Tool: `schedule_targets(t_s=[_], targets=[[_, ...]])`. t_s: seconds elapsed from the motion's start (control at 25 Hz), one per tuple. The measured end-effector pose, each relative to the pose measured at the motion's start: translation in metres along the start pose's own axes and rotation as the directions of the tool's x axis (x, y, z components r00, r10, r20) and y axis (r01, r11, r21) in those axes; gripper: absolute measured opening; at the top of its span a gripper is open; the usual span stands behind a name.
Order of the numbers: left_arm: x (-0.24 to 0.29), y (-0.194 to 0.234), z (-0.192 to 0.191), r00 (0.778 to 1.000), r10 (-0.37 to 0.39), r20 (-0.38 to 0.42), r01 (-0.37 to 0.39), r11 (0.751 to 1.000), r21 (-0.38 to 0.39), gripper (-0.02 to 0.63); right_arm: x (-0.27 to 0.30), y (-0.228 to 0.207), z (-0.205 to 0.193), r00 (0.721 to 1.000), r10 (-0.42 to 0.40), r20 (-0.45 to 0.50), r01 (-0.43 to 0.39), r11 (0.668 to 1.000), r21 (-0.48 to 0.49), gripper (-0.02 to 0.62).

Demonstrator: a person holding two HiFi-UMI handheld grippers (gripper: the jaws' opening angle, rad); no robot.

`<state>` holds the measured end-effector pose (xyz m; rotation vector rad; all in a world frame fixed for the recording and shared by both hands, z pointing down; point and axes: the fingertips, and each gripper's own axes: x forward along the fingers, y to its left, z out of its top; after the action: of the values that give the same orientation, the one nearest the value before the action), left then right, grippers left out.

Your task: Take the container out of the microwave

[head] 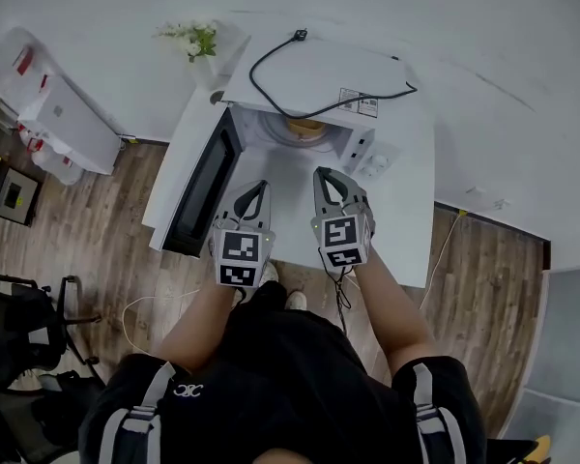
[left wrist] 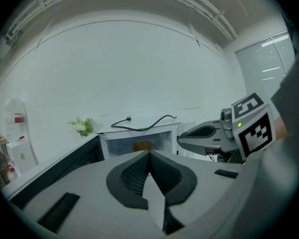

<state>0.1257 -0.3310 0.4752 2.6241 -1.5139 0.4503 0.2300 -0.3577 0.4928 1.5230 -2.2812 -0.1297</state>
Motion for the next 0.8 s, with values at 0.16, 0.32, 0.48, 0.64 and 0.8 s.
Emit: schedule_targets(t_s=[0.16, 0.32, 0.48, 0.64, 0.8], targets=[[0.006, 0.015, 0.000, 1.000, 0.004, 0.011, -0.004, 1.000, -0.026, 0.014, 0.037, 0.001, -0.024, 0.995, -0.034, -0.097, 0.006, 0.962, -0.274, 0.006], [0.012, 0.027, -0.003, 1.000, 0.000, 0.017, 0.001, 0.999, -0.050, 0.014, 0.072, 0.005, -0.046, 0.985, -0.056, -0.166, -0.026, 0.888, -0.458, 0.082], [0.014, 0.038, -0.006, 1.000, 0.001, 0.022, 0.000, 0.999, -0.047, 0.014, 0.107, 0.007, -0.072, 0.963, -0.059, -0.263, -0.102, 0.824, -0.558, 0.130], [0.016, 0.052, -0.009, 1.000, 0.020, 0.018, -0.019, 0.999, -0.047, 0.014, 0.137, -0.003, -0.089, 0.933, -0.098, -0.346, -0.141, 0.785, -0.603, 0.130], [0.020, 0.062, -0.015, 1.000, 0.021, 0.004, -0.021, 0.997, -0.071, 0.014, 0.158, -0.018, -0.098, 0.904, -0.155, -0.398, -0.140, 0.773, -0.619, 0.130]])
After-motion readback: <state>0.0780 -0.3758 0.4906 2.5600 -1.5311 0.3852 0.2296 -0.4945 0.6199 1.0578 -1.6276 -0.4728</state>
